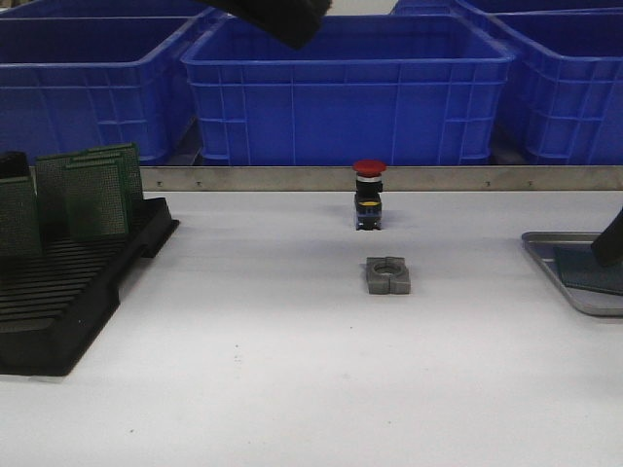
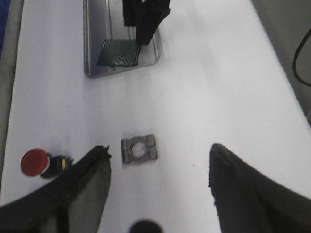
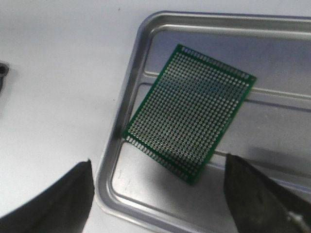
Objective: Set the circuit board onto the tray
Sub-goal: 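Carry the board with the right gripper onto the metal tray and release, then reach the left gripper back into the rack and grasp another green board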
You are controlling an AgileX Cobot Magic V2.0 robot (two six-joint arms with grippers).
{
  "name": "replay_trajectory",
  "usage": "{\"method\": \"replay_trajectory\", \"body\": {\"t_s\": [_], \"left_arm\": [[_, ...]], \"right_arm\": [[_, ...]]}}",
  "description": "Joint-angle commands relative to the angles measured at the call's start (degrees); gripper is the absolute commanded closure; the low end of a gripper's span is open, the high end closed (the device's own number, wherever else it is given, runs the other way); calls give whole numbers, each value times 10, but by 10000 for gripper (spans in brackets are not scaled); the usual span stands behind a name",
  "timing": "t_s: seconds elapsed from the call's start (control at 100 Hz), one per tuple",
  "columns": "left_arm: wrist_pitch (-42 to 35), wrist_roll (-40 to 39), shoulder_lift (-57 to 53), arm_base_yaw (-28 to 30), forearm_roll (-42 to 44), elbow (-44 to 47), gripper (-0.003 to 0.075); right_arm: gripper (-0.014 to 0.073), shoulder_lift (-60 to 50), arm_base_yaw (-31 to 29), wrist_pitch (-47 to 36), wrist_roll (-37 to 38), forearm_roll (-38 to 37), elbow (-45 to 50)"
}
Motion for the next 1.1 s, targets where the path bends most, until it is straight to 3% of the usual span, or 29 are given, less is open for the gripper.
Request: {"method": "replay_trajectory", "body": {"t_s": [0.0, 0.52, 1.09], "left_arm": [[29, -19, -39, 23, -4, -21, 300], [26, -24, -8, 165, 199, -21, 300], [-76, -27, 87, 177, 235, -21, 300]], "right_arm": [[20, -24, -3, 25, -2, 8, -14], [20, -24, -3, 39, -2, 8, -14], [20, -24, -3, 54, -2, 8, -14]]}}
